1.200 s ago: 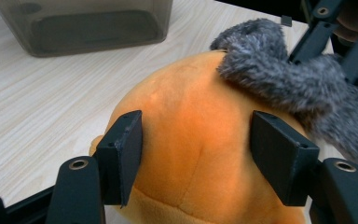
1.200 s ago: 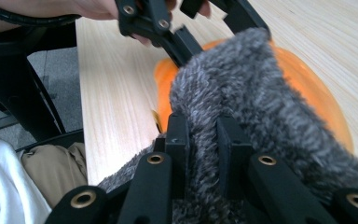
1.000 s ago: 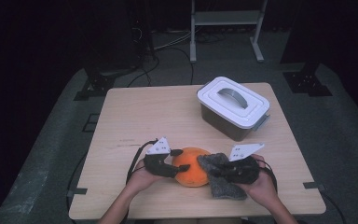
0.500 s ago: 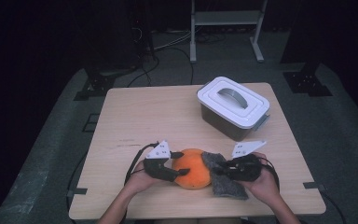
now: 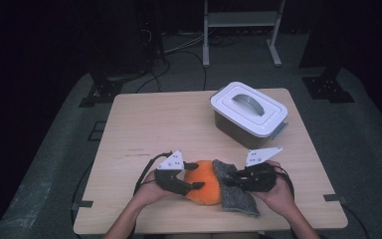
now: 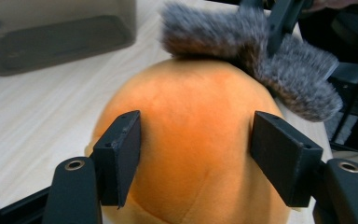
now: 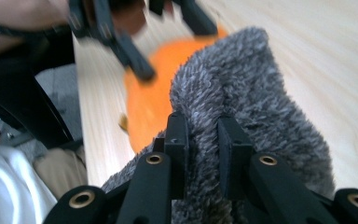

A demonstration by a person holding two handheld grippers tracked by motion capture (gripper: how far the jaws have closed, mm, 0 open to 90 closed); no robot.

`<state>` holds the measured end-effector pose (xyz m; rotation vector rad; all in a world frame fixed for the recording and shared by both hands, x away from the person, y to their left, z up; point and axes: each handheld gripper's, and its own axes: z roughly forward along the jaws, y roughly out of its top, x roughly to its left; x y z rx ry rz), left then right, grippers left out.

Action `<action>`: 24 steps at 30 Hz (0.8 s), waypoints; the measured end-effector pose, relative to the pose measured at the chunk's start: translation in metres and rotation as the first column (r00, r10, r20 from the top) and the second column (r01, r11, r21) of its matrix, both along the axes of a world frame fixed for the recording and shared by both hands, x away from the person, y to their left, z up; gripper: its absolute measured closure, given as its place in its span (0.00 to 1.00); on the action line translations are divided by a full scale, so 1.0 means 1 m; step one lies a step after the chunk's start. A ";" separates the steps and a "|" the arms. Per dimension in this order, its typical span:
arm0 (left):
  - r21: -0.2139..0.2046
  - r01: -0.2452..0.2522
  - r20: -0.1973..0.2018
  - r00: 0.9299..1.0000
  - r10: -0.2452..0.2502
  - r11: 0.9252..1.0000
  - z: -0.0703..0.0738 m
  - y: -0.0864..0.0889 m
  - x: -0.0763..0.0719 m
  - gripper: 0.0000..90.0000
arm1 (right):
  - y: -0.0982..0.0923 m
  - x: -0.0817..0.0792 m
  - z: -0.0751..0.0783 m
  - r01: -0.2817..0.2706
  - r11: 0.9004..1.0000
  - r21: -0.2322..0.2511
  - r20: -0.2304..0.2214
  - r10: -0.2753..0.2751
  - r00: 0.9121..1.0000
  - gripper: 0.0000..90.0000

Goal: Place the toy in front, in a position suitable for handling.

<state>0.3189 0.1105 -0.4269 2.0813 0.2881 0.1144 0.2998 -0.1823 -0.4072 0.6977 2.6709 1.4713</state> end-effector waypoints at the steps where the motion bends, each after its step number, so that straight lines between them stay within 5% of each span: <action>1: 0.004 0.013 -0.002 1.000 -0.013 1.000 0.000 -0.001 -0.001 0.39 | 0.003 0.000 0.003 -0.005 1.000 0.012 0.008 0.005 1.000 0.84; 5: 0.028 0.027 0.020 0.999 -0.028 0.999 0.001 0.000 -0.006 0.41 | 0.011 0.001 0.005 -0.010 1.000 0.003 0.025 0.010 1.000 0.84; 10: 0.043 0.038 0.020 0.999 -0.039 0.998 0.001 0.005 -0.008 0.42 | -0.002 0.007 -0.006 0.003 1.000 0.010 -0.025 -0.003 1.000 0.84; 12: 0.052 0.039 0.022 0.999 -0.040 0.998 0.001 0.005 -0.009 0.42 | -0.016 0.008 -0.011 0.047 0.999 -0.018 -0.049 -0.047 0.998 0.84; 15: 0.059 0.049 0.025 0.998 -0.050 0.997 0.002 0.005 -0.010 0.43 | -0.018 0.007 -0.008 0.058 0.998 0.002 -0.043 -0.058 0.997 0.84; 18: 0.056 0.054 0.024 0.998 -0.055 0.997 0.003 0.005 -0.011 0.43 | -0.009 0.005 0.002 0.032 0.998 0.057 -0.022 -0.031 0.999 0.84; 21: 0.037 0.044 0.041 0.998 -0.046 0.998 0.011 0.005 -0.011 0.37 | 0.003 0.005 -0.005 -0.002 1.000 0.005 -0.022 0.002 1.000 0.84; 22: -0.005 0.035 0.055 0.998 -0.035 0.999 0.015 0.005 -0.011 0.37 | 0.003 0.006 -0.011 -0.024 1.000 0.010 -0.041 0.024 0.999 0.84; 24: 0.014 0.028 0.067 0.997 -0.029 0.999 0.014 0.002 -0.010 0.37 | 0.000 0.006 -0.011 -0.027 1.000 0.016 -0.046 0.028 0.999 0.84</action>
